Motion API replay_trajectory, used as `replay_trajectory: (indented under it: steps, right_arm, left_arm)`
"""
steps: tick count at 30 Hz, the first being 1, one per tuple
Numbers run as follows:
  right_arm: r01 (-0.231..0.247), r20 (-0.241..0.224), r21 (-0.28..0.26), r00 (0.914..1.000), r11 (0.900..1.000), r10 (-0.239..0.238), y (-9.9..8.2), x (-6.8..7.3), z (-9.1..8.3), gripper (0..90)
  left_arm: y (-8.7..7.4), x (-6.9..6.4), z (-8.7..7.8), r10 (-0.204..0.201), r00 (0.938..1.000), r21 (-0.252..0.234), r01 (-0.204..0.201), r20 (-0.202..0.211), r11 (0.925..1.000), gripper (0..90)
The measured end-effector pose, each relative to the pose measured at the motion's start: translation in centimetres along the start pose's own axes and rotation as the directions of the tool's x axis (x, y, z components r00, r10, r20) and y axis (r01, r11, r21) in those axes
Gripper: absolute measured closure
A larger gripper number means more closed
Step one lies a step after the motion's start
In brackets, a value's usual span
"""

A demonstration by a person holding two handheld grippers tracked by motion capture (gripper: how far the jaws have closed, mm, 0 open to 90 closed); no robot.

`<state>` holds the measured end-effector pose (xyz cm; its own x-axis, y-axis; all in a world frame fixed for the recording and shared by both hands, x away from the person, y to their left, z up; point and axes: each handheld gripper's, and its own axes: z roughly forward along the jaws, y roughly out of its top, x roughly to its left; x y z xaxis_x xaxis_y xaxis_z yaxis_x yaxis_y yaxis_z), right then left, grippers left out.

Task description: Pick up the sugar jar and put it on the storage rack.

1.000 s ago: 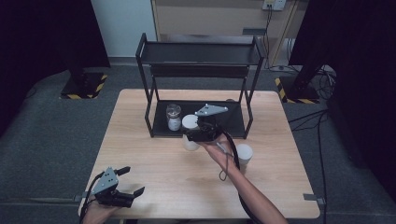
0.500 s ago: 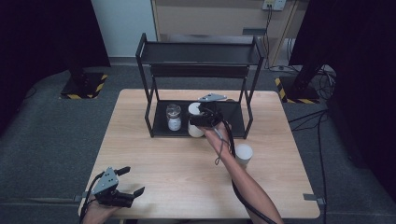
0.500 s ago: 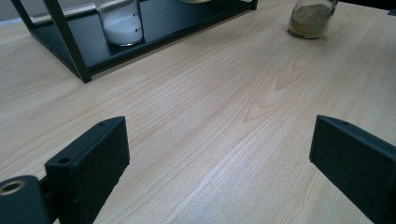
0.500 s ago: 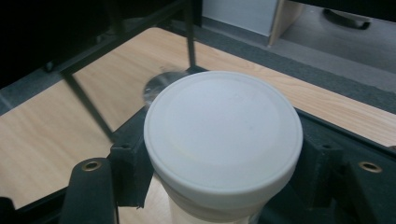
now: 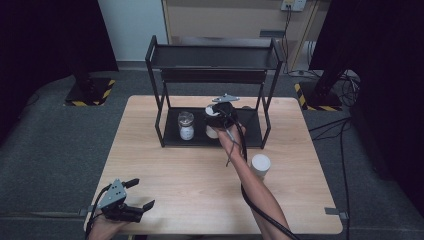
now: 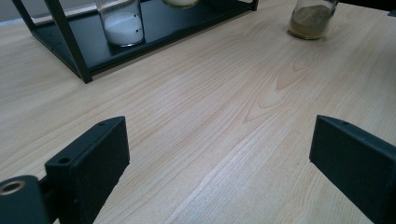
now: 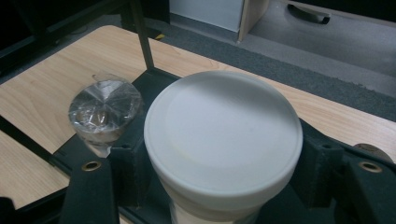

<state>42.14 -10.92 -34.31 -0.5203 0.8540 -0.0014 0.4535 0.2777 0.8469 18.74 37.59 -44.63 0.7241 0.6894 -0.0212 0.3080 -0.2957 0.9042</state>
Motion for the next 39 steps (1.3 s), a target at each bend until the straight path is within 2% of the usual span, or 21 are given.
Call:
replay_trajectory:
  steps: [10,22,36,39]
  right_arm:
    - [-0.006,-0.013,0.014,0.9999,0.9999,0.006,-0.4,-0.3,1.5,33.7]
    - [-0.009,-0.025,0.036,0.9996,0.9993,0.01,-0.5,0.3,2.7,33.7]
    - [-0.011,-0.022,0.036,0.9997,0.9993,0.011,-0.9,0.4,2.8,33.2]
    - [-0.009,-0.023,0.019,0.9997,0.9998,0.01,-1.0,0.4,2.6,29.3]
  left_arm:
    - [0.0,0.0,0.0,-0.001,1.0,0.002,0.001,0.0,1.0,3.8]
    - [-0.1,0.0,-0.1,-0.002,1.0,0.0,0.002,-0.001,1.0,3.9]
    - [0.0,-0.1,-0.1,0.002,1.0,0.005,-0.002,-0.002,1.0,3.9]
    - [0.0,-0.1,0.0,0.002,1.0,0.006,-0.002,-0.001,1.0,3.9]
